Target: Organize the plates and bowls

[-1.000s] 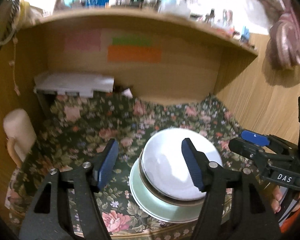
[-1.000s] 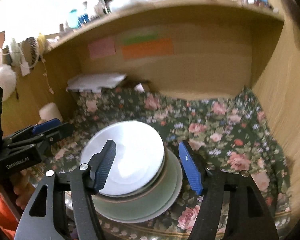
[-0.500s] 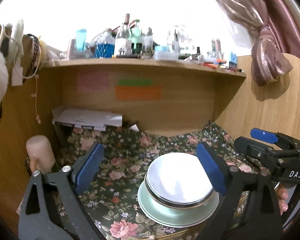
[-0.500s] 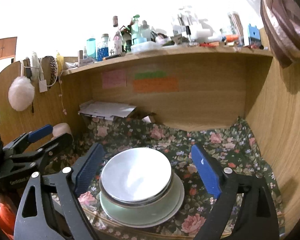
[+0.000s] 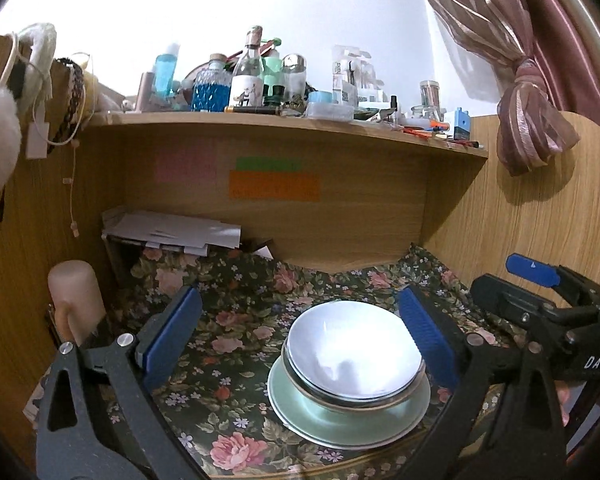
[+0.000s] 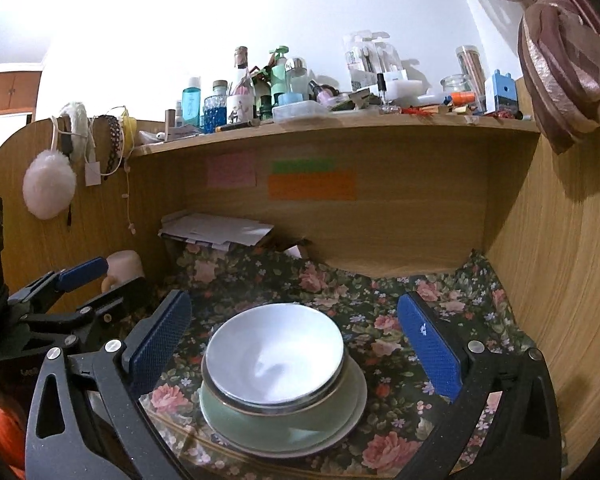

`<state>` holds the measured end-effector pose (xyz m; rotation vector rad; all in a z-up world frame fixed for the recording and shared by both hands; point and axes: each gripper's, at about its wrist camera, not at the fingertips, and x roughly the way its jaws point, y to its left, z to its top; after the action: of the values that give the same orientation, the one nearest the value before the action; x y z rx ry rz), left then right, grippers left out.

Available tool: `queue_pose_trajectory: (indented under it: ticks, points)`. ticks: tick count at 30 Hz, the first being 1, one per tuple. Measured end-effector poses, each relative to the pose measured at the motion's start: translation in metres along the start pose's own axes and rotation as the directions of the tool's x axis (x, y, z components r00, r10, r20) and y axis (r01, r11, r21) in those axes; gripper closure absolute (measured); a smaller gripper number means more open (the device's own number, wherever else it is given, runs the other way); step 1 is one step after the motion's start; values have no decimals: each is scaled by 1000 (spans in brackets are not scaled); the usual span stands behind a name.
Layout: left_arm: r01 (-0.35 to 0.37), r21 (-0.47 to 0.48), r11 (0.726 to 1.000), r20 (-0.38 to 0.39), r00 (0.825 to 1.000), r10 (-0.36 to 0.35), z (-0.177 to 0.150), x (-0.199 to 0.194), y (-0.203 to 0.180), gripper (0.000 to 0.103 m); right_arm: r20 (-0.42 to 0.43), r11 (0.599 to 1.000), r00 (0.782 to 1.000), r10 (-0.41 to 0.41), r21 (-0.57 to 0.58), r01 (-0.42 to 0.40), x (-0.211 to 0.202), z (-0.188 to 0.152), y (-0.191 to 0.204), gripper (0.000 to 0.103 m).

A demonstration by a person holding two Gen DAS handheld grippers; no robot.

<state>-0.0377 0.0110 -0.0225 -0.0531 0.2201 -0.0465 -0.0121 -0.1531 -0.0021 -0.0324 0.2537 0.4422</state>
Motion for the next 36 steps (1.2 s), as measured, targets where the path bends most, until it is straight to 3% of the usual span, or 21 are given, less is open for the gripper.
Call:
queue_pose_trajectory:
  ticks: [36]
  points:
    - [19, -19, 1000, -16, 1000, -19, -1, 8, -2, 2, -11, 999, 999, 31, 32, -31, 5, -2, 1, 0]
